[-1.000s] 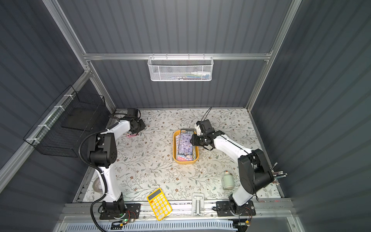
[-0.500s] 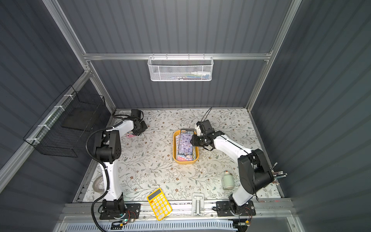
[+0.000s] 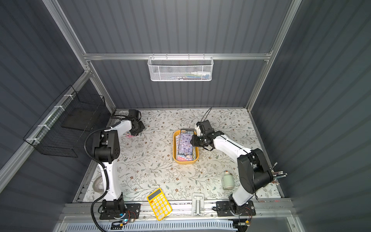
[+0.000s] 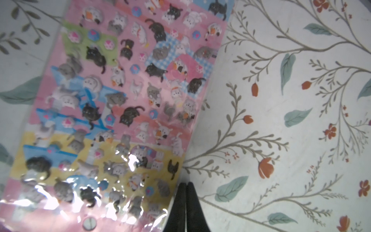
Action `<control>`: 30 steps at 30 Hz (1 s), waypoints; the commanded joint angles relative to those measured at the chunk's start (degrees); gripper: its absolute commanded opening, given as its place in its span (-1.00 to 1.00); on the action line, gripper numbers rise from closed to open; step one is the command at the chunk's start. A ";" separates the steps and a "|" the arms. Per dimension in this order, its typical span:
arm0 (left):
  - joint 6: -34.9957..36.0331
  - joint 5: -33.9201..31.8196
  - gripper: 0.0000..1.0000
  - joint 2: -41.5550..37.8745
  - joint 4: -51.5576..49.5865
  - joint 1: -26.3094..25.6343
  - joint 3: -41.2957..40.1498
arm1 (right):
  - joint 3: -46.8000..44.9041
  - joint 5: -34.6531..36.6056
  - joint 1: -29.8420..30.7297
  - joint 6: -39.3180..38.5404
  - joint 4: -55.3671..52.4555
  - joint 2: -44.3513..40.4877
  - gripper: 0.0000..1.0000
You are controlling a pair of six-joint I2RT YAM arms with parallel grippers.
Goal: Take the stickers out of the storage box
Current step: Adjust the sticker at the center of the board.
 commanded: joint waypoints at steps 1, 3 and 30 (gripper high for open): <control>1.14 -1.54 -0.85 -1.96 -4.69 0.39 -0.51 | 0.04 0.46 -0.19 0.00 -1.08 0.37 -0.26; 0.95 -1.39 -0.85 -2.37 -4.56 0.39 -0.82 | 0.31 0.53 -0.18 -0.04 -1.48 0.46 -0.27; 9.26 8.83 0.31 -23.15 2.29 -21.33 -9.91 | -6.98 -7.85 -5.05 7.05 3.34 -3.09 -0.09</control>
